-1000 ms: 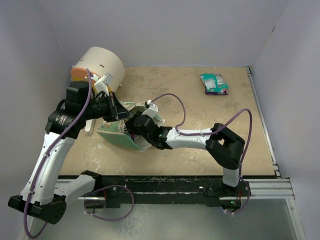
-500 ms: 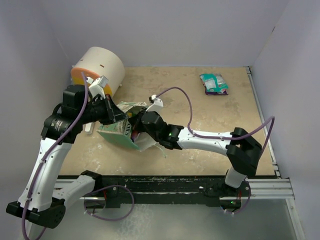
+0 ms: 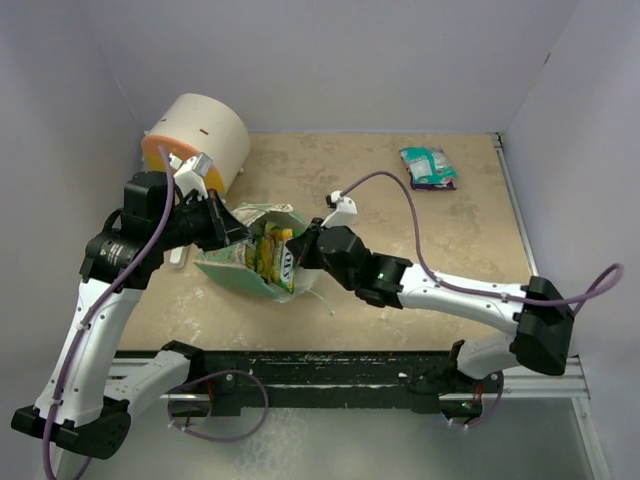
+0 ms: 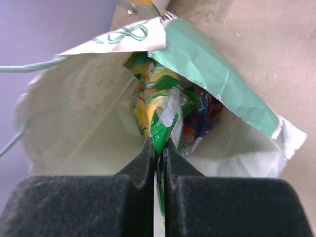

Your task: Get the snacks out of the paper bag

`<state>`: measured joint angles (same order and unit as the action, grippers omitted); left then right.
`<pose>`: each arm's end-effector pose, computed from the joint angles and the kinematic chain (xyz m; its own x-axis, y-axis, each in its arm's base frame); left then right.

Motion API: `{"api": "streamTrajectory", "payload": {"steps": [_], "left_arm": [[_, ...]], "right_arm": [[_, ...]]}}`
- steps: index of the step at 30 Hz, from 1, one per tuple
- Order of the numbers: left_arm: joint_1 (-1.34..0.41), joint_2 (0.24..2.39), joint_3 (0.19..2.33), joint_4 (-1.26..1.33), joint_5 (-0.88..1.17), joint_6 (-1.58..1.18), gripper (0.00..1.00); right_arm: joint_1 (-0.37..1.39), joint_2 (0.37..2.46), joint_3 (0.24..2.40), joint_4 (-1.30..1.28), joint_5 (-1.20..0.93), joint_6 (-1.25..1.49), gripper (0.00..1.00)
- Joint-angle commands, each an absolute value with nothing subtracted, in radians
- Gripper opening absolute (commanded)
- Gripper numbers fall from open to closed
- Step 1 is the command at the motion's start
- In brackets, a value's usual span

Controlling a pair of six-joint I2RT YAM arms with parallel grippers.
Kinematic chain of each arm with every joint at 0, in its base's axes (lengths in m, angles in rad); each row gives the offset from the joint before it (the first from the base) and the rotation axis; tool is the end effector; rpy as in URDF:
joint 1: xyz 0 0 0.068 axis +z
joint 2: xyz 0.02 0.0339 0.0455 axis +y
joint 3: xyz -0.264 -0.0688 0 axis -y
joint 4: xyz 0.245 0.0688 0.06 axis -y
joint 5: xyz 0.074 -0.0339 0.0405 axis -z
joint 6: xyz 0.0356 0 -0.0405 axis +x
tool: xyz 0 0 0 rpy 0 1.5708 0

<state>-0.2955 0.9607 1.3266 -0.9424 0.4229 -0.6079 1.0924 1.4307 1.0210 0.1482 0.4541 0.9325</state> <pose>0.1539 -0.0621 0.4155 -0.7677 -0.3107 -0.5604 0.1903 0.7245 -0.6625 0.1677 0.2894 0.3050 -0.5549 0.4976 -0.6666 -0.2635 0.6549 0.7082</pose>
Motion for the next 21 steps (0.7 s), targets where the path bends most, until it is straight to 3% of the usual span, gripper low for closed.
{"api": "streamTrajectory", "payload": {"steps": [1, 12, 21], "left_arm": [[-0.295, 0.943, 1.329, -0.925, 0.405, -0.604, 0.0], [-0.296, 0.963, 1.324, -0.93, 0.399, -0.614, 0.0], [-0.295, 0.994, 1.33, -0.956, 0.399, -0.596, 0.0]], "right_arm": [[1.088, 1.299, 1.039, 0.139, 0.486, 0.844, 0.0], [1.089, 1.122, 1.13, -0.07, 0.479, 0.834, 0.0], [1.089, 0.983, 1.214, -0.253, 0.645, 0.789, 0.0]]}}
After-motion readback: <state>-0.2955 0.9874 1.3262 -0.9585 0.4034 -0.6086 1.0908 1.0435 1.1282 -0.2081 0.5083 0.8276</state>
